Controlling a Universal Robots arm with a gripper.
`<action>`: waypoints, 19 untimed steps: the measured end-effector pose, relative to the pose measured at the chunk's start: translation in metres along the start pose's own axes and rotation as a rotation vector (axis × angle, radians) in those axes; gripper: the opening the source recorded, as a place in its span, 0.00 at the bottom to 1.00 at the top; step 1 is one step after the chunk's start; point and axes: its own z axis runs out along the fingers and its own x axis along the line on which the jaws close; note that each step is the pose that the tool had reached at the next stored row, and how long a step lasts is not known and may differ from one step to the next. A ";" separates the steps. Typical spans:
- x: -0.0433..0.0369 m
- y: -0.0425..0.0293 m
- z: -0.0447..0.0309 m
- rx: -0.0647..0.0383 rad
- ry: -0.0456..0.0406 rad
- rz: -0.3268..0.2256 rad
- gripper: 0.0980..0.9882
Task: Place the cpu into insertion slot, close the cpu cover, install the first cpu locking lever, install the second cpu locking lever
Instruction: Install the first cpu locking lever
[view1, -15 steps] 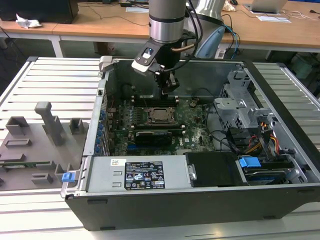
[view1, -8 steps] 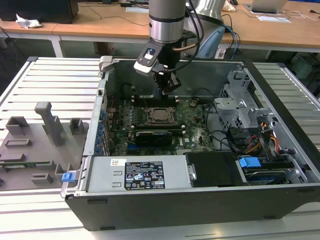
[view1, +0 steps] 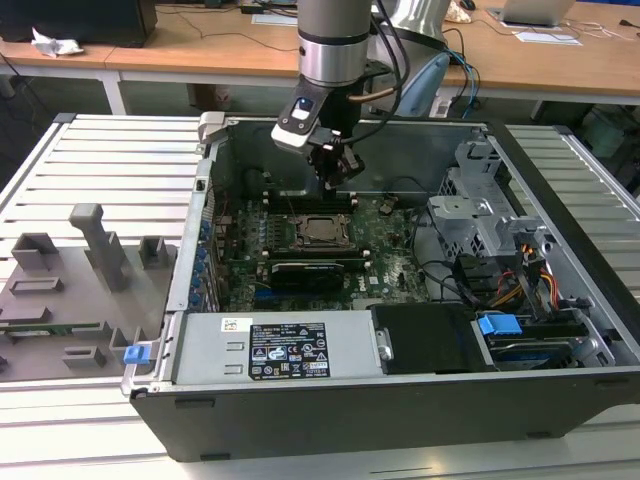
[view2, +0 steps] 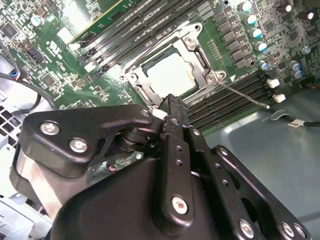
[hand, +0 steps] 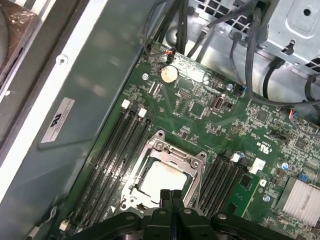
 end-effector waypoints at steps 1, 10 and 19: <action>0.0000 0.0000 0.0000 -0.001 0.0004 -0.017 0.01; 0.0000 0.0000 0.0000 0.001 -0.0069 -0.108 0.01; 0.0000 0.0000 0.0000 0.006 -0.0207 -0.209 0.01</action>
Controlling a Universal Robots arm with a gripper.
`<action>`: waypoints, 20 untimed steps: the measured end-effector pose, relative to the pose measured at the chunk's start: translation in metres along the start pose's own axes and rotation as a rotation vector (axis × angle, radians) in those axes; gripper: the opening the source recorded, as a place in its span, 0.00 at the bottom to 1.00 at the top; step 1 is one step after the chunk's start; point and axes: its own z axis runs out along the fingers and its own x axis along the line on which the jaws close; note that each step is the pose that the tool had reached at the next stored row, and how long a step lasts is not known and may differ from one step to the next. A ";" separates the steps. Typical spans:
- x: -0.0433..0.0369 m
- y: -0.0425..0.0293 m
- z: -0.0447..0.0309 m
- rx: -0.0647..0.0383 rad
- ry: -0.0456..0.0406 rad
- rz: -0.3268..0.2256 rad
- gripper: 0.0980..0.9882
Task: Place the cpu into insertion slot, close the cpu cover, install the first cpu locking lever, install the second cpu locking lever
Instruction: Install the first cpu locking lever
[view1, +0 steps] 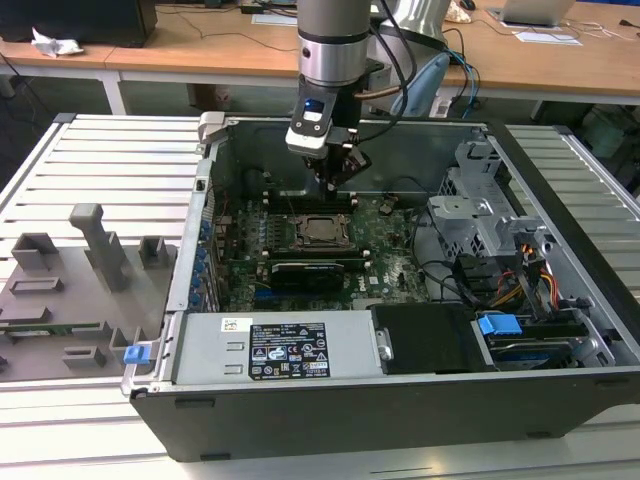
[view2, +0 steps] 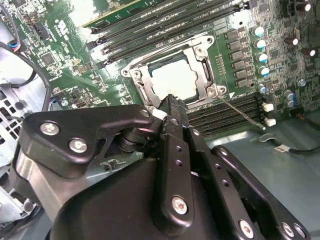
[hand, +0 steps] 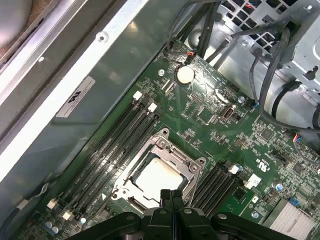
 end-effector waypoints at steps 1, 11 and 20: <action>0.0000 0.0000 0.0000 0.000 -0.0010 -0.015 0.01; 0.0000 0.0001 0.0001 -0.002 -0.0096 -0.179 0.01; 0.0000 0.0000 0.0002 -0.018 -0.0098 -0.425 0.01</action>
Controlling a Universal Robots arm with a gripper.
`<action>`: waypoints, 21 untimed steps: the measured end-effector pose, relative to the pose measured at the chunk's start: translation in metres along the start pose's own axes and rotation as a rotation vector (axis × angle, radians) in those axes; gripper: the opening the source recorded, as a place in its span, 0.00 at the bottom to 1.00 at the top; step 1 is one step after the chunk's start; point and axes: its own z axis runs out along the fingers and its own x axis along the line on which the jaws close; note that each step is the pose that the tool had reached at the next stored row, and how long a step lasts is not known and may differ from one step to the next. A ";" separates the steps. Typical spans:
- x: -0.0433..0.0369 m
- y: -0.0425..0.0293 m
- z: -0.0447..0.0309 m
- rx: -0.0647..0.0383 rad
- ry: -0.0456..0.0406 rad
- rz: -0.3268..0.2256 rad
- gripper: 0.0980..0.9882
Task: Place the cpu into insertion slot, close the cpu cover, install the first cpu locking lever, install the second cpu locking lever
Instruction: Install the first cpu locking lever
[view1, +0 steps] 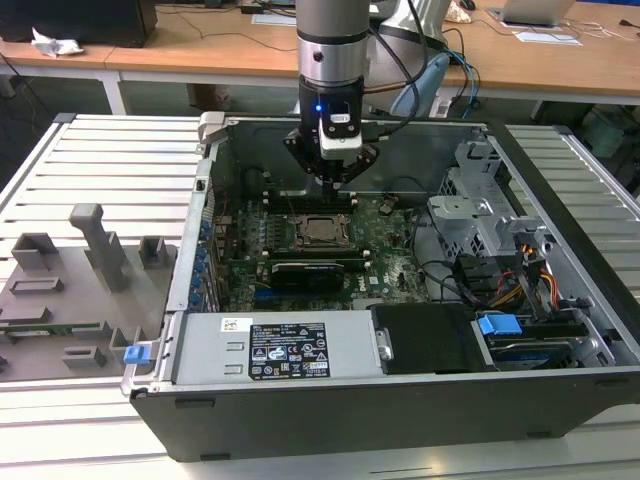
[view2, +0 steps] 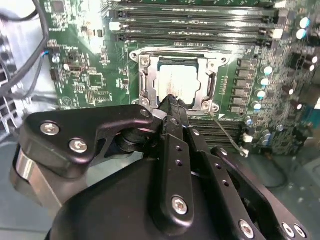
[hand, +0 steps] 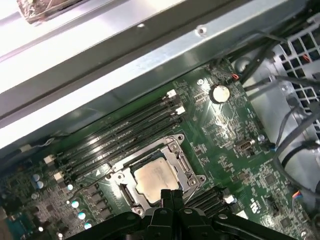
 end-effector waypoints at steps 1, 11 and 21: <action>0.0000 0.0000 0.0000 -0.002 0.0001 -0.021 0.01; 0.0000 0.0001 0.0005 -0.020 -0.0013 -0.304 0.01; 0.0068 -0.0034 0.0000 -0.026 -0.0076 -0.554 0.01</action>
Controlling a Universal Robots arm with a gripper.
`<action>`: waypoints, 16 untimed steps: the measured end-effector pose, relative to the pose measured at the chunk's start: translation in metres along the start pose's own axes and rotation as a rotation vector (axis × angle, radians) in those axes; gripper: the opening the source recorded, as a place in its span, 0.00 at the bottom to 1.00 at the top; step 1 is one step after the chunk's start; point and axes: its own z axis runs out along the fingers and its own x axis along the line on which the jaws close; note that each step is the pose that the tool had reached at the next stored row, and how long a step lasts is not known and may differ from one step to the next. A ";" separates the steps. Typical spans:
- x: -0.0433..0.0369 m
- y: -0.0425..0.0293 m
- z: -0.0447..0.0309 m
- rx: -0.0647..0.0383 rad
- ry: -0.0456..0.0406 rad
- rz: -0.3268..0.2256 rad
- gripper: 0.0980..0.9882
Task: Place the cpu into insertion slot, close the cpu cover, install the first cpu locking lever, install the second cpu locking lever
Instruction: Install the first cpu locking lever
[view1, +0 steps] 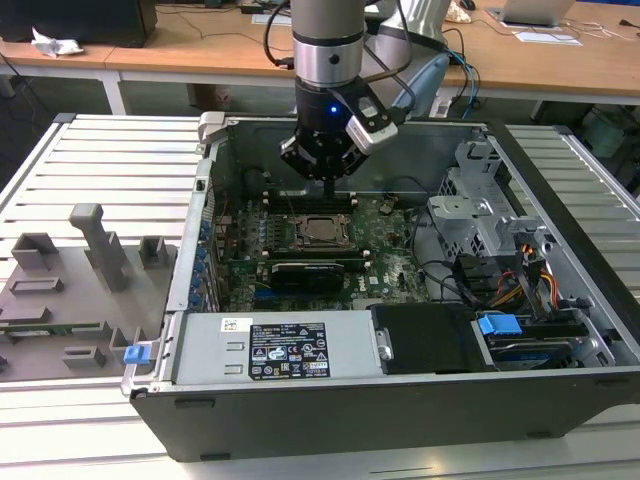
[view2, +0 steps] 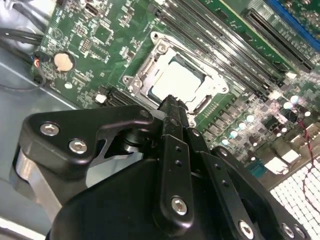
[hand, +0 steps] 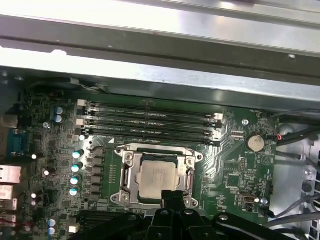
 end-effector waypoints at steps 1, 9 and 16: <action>0.0008 0.0001 0.0000 -0.001 -0.0003 0.000 0.01; 0.0085 0.0008 -0.0004 -0.004 -0.0007 0.000 0.01; 0.0124 0.0011 -0.0005 -0.005 -0.0006 0.000 0.01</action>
